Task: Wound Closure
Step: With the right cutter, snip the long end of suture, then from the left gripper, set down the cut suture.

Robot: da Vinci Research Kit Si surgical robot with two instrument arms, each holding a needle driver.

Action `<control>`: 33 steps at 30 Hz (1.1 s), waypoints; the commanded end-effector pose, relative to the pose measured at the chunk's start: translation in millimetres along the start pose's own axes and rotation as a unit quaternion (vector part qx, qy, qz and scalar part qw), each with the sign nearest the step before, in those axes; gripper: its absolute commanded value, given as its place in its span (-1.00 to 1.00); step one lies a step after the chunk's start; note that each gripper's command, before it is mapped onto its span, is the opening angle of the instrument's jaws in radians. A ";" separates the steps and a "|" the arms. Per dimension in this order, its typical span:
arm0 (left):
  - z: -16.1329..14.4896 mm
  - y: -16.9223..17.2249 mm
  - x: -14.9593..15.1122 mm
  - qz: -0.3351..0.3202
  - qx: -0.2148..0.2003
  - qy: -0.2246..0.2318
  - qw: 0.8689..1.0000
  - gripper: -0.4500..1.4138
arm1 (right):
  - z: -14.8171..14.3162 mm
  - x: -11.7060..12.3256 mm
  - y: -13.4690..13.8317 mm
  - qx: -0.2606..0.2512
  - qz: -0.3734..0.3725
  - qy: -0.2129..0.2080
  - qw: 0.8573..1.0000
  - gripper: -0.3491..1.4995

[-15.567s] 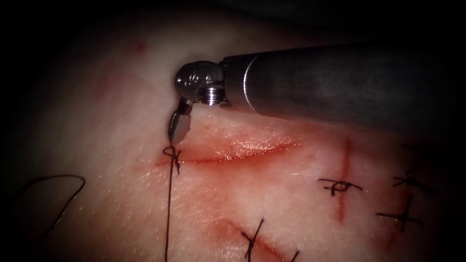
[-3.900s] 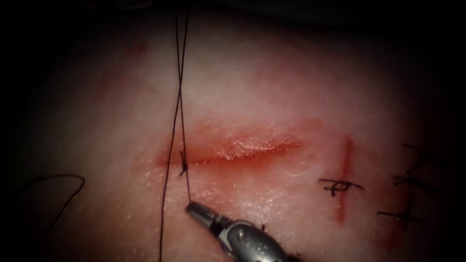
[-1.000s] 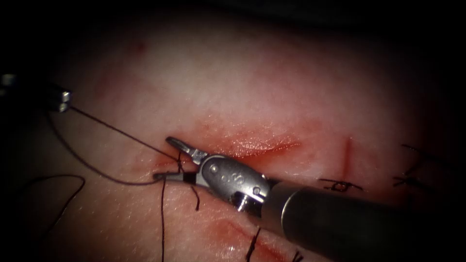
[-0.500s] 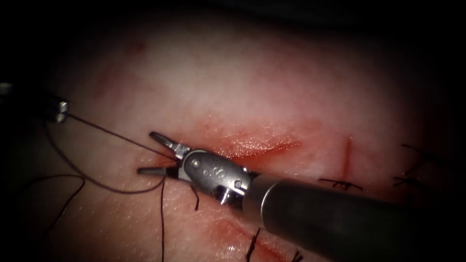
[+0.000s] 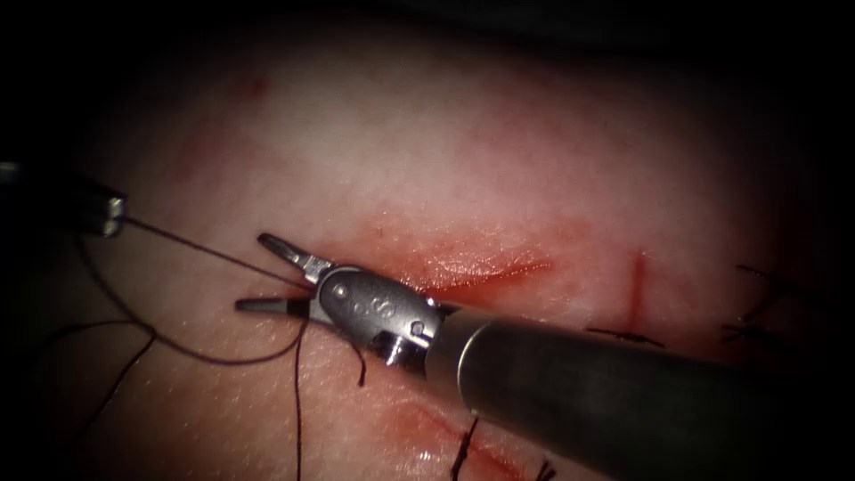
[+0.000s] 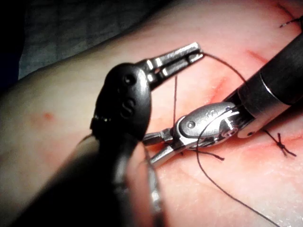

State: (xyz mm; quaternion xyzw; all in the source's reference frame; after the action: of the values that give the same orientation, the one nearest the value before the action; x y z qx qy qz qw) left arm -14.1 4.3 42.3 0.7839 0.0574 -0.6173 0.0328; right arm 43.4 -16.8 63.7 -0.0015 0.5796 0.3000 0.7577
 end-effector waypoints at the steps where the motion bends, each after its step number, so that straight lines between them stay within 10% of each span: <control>1: 0.4 -0.5 -0.5 0.002 0.000 0.001 1.000 -1.00 | 0.9 -0.1 -0.2 -0.008 0.000 -0.007 1.000 -1.00; 9: 0.2 -0.1 0.1 0.005 -0.003 -0.002 1.000 -1.00 | 0.7 0.2 0.2 -0.002 0.002 0.002 1.000 -1.00; 12: -0.1 0.3 0.5 0.005 -0.004 -0.002 1.000 -1.00 | -0.7 0.4 0.4 0.027 -0.013 0.015 0.999 0.71; 14: -0.4 0.6 0.7 0.009 -0.005 -0.004 1.000 -1.00 | -2.2 0.4 0.5 0.022 -0.016 0.023 0.999 0.93; 27: 0.4 -1.3 0.1 0.041 0.003 -0.009 0.999 -1.00 | -17.8 -0.5 4.9 0.005 -0.042 0.005 0.999 0.98; 33: 3.9 -0.8 -0.8 0.045 0.002 0.013 0.999 -1.00 | -21.5 -0.6 6.9 -0.001 -0.055 -0.008 0.998 0.62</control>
State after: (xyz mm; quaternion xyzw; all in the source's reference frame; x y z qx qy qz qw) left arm -18.3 3.8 41.6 0.7950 0.0207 -0.6035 0.0578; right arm 20.9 -19.1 58.8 -0.0345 0.5711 0.2559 0.7792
